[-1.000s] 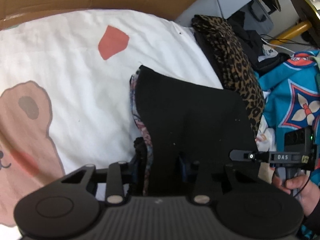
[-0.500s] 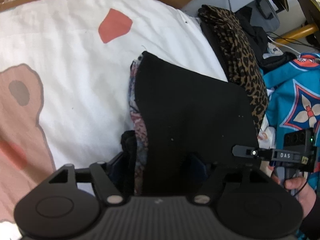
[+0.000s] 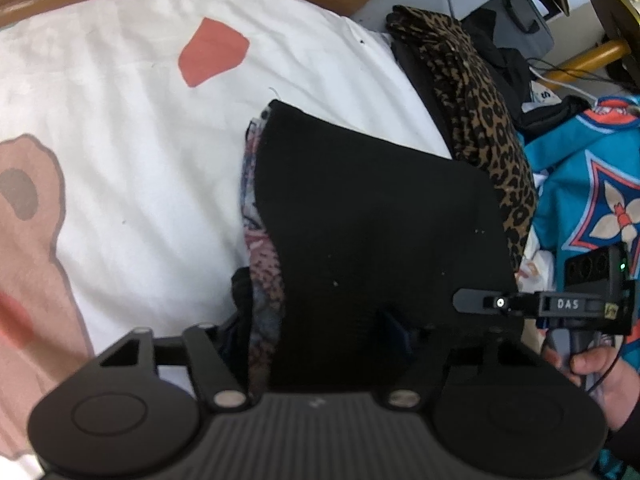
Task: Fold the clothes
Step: 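Lift the shorts' edge with the right gripper while the left gripper pinches the other side, then carry the held shorts with both grippers toward the leopard-print pillow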
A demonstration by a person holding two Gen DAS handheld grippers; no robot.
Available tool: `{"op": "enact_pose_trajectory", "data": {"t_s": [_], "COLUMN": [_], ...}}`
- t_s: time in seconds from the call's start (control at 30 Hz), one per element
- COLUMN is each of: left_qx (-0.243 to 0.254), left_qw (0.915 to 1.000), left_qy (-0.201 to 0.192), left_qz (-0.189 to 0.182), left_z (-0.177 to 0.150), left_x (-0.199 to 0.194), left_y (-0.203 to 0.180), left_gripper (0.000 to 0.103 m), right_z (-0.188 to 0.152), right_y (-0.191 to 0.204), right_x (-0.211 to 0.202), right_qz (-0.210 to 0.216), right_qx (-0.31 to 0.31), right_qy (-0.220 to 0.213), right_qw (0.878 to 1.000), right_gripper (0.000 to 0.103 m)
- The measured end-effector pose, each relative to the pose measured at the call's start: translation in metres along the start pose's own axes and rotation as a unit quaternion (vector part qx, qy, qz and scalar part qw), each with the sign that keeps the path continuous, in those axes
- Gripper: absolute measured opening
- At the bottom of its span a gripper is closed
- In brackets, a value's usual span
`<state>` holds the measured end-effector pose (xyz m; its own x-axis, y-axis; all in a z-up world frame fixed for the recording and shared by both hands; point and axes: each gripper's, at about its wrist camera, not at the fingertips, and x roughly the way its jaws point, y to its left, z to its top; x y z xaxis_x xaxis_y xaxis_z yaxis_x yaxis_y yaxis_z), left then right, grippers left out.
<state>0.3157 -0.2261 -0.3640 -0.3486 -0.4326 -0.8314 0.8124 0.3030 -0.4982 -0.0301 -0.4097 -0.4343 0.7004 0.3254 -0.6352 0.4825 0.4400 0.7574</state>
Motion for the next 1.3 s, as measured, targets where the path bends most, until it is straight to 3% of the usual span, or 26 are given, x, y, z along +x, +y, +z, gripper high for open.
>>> {"op": "enact_pose_trajectory", "data": {"t_s": [0.03,0.1,0.2,0.3,0.6,1.3], "left_qx": [0.005,0.013,0.012,0.006,0.009,0.011], "left_qw": [1.0,0.9999,0.9998,0.9997,0.9994,0.9963], "left_qy": [0.002,0.004,0.003,-0.003,-0.017,-0.079], "left_qz": [0.003,0.009,0.017,0.024,0.029,0.033], "left_z": [0.0,0.001,0.002,-0.001,0.0,-0.001], "left_x": [-0.001,-0.003,-0.008,-0.013,-0.03,-0.088], "left_y": [-0.002,-0.006,-0.01,-0.013,-0.03,-0.097], "left_gripper": [0.06,0.049,0.039,0.036,0.031,0.03], "right_z": [-0.001,-0.002,-0.004,-0.007,-0.01,-0.001], "right_y": [0.001,0.004,0.013,0.026,0.049,0.109], "right_x": [0.0,-0.001,-0.005,-0.008,-0.014,-0.087], "right_qz": [-0.003,-0.007,-0.019,-0.034,-0.08,-0.106], "right_qx": [-0.002,-0.002,-0.009,-0.028,-0.052,-0.121], "right_qy": [-0.001,-0.006,-0.012,-0.016,-0.019,-0.079], "right_qw": [1.0,1.0,1.0,0.999,0.995,0.984], "right_gripper": [0.036,0.022,0.015,0.013,0.011,0.009]}}
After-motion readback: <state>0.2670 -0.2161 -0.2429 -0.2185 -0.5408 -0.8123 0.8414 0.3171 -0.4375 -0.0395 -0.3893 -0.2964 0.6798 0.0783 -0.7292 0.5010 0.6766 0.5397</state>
